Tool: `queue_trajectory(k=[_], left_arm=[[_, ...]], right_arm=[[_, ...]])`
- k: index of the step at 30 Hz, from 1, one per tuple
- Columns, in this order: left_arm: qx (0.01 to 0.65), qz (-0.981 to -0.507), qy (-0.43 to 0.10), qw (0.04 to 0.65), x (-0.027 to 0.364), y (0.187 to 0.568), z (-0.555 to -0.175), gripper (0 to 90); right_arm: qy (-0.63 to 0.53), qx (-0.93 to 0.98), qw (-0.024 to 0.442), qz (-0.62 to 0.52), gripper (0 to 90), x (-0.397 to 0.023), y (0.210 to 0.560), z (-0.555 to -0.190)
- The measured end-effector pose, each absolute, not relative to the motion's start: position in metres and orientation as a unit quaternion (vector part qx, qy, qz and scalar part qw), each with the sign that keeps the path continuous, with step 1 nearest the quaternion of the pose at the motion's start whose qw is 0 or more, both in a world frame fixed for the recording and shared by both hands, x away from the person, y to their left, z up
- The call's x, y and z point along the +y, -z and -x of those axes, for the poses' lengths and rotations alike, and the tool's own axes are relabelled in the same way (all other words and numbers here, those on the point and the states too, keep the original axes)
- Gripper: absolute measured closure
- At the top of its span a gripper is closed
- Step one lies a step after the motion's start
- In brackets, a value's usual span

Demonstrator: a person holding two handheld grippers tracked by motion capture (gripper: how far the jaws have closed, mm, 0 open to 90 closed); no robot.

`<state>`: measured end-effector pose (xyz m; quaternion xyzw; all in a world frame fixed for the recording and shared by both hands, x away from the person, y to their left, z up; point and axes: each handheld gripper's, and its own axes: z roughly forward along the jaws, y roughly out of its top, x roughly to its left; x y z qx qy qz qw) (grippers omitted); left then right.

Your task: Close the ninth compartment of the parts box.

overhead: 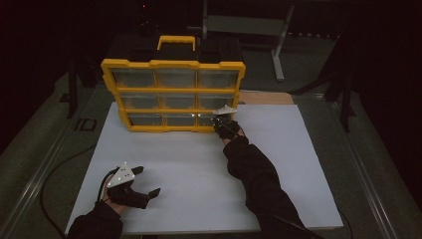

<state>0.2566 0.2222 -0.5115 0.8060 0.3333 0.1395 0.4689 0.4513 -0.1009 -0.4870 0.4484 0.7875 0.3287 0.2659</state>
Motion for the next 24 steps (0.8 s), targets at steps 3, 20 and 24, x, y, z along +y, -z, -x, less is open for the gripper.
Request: queue_trajectory(k=[3, 20, 24], left_arm=[[0.335, -0.804, -0.141, 0.47, 0.223, 0.511, -0.256, 0.0], [0.336, -0.803, -0.144, 0.47, 0.223, 0.51, -0.255, 0.0], [0.336, -0.803, -0.144, 0.47, 0.223, 0.51, -0.255, 0.0]], right_arm=[[-0.328, 0.788, 0.267, -0.447, 90.0, -0.1, 0.487, -0.451], [-0.333, 0.796, 0.242, -0.444, 87.1, -0.104, 0.486, -0.441], [-0.332, 0.8, 0.247, -0.435, 83.9, -0.104, 0.487, -0.434]])
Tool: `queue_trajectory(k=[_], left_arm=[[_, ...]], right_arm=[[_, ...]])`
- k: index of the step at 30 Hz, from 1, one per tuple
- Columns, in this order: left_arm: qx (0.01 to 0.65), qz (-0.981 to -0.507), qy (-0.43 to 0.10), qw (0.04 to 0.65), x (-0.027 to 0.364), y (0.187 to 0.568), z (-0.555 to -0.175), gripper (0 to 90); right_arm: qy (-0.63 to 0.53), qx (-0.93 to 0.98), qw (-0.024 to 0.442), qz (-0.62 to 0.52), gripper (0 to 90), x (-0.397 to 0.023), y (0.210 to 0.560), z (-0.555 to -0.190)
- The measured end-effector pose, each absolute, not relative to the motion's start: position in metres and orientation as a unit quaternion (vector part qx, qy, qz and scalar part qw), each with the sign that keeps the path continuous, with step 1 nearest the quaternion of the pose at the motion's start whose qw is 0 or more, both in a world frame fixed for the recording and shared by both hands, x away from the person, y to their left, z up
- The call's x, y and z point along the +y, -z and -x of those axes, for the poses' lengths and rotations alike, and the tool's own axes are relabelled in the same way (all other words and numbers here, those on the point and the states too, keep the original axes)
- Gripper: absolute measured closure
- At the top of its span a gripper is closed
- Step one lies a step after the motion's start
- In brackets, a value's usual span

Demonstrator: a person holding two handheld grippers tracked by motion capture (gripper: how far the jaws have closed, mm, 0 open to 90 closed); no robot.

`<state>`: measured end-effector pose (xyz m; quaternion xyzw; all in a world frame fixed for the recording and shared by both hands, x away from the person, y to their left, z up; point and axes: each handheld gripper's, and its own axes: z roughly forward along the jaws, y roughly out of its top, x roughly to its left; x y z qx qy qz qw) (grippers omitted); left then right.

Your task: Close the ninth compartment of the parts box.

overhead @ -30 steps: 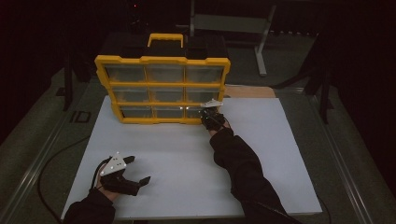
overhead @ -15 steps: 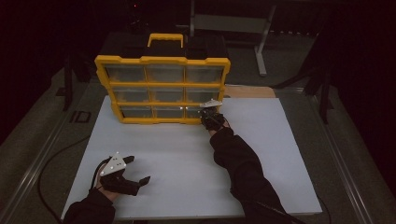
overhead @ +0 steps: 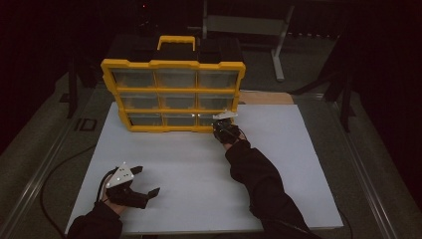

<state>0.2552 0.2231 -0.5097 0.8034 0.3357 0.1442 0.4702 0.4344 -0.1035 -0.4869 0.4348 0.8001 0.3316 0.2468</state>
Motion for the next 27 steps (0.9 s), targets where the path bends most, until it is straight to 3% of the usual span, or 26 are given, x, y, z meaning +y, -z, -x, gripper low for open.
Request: queue_trajectory(k=[1, 2, 3, 4, 5, 6, 17, 18, 22, 27], left_arm=[[0.336, -0.804, -0.144, 0.47, 0.223, 0.51, -0.255, 0.0], [0.336, -0.804, -0.144, 0.469, 0.223, 0.51, -0.255, 0.0], [0.336, -0.804, -0.144, 0.469, 0.223, 0.51, -0.255, 0.0], [0.336, -0.804, -0.143, 0.469, 0.223, 0.51, -0.255, 0.0], [0.336, -0.804, -0.143, 0.469, 0.223, 0.51, -0.255, 0.0], [0.336, -0.804, -0.143, 0.469, 0.223, 0.51, -0.255, 0.0], [0.336, -0.804, -0.142, 0.469, 0.223, 0.51, -0.255, 0.0], [0.336, -0.805, -0.142, 0.469, 0.223, 0.51, -0.255, 0.0], [0.335, -0.805, -0.143, 0.468, 0.223, 0.51, -0.255, 0.0], [0.335, -0.805, -0.144, 0.468, 0.223, 0.51, -0.256, 0.0]], right_arm=[[-0.332, 0.798, 0.246, -0.438, 81.0, -0.104, 0.487, -0.434], [-0.332, 0.797, 0.244, -0.441, 70.3, -0.106, 0.488, -0.433], [-0.332, 0.797, 0.244, -0.441, 70.3, -0.106, 0.488, -0.433], [-0.33, 0.799, 0.247, -0.438, 57.7, -0.105, 0.489, -0.432], [-0.33, 0.799, 0.247, -0.438, 57.7, -0.105, 0.489, -0.432], [-0.328, 0.805, 0.241, -0.433, 49.3, -0.105, 0.491, -0.432], [-0.327, 0.812, 0.227, -0.427, 29.3, -0.099, 0.491, -0.423], [-0.322, 0.818, 0.217, -0.425, 20.1, -0.097, 0.491, -0.423], [-0.313, 0.819, 0.223, -0.425, 9.7, -0.096, 0.491, -0.42], [-0.309, 0.824, 0.222, -0.419, 8.8, -0.097, 0.488, -0.417]])
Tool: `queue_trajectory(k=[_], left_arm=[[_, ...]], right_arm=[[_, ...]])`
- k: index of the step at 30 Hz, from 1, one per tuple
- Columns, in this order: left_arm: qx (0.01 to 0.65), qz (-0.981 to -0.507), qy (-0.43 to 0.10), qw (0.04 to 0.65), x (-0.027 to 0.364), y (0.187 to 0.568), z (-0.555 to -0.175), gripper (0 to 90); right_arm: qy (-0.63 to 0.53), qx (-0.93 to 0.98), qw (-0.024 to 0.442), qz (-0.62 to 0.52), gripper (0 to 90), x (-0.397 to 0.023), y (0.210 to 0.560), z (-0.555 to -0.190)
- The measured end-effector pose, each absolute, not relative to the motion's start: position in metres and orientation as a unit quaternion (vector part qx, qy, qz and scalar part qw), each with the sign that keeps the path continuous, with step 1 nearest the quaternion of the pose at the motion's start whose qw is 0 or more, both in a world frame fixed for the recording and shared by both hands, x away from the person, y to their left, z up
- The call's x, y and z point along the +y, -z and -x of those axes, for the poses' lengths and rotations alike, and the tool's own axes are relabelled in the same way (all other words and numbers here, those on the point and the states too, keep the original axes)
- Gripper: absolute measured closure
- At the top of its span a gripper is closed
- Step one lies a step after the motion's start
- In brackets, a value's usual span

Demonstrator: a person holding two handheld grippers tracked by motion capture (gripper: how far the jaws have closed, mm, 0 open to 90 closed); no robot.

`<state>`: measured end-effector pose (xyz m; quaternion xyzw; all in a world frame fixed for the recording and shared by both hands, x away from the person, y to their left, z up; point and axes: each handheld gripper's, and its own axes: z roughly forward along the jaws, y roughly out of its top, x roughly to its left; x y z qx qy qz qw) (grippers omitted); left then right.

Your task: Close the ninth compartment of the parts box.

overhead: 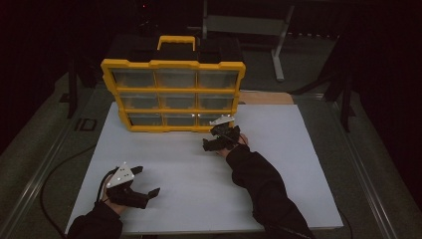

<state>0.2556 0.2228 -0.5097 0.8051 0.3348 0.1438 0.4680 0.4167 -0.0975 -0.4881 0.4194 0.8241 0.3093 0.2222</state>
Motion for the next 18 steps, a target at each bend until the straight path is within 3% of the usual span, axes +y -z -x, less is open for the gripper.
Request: queue_trajectory(k=[18], left_arm=[[0.335, -0.806, -0.141, 0.468, 0.2221, 0.5105, -0.2553, 0.0]], right_arm=[[-0.315, 0.842, 0.183, -0.398, 7.7, -0.101, 0.4923, -0.4132]])
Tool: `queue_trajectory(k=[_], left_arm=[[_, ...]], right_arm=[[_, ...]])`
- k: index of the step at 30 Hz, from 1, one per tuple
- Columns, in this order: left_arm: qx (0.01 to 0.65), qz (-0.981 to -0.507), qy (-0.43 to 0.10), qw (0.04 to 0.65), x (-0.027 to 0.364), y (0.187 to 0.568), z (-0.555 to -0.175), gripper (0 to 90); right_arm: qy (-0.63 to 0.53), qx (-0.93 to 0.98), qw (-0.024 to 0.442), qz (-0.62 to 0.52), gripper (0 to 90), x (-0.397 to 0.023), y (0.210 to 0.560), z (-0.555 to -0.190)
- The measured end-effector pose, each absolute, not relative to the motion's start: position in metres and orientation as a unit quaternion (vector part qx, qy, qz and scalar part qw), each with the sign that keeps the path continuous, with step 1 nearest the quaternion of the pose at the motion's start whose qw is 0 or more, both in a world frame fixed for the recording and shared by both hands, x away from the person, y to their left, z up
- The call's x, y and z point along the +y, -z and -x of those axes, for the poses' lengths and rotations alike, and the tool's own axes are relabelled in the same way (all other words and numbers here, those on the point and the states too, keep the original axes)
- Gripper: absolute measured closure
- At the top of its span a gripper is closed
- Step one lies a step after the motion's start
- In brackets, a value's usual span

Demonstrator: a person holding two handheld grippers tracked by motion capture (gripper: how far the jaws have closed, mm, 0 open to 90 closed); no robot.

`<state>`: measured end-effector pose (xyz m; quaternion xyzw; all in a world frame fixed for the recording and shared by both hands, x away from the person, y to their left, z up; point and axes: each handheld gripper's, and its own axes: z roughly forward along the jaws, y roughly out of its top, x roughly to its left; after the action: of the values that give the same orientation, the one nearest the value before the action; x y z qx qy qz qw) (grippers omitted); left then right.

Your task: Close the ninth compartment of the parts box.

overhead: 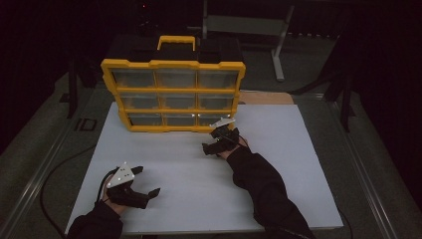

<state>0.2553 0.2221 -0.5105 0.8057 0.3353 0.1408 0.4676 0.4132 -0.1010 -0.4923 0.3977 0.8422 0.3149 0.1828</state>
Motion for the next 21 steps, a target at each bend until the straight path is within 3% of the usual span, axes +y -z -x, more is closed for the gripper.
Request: queue_trajectory(k=[21], left_arm=[[0.334, -0.805, -0.141, 0.469, 0.222, 0.51, -0.255, 0.0]], right_arm=[[-0.34, 0.849, 0.171, -0.366, 7.7, -0.124, 0.48, -0.399]])
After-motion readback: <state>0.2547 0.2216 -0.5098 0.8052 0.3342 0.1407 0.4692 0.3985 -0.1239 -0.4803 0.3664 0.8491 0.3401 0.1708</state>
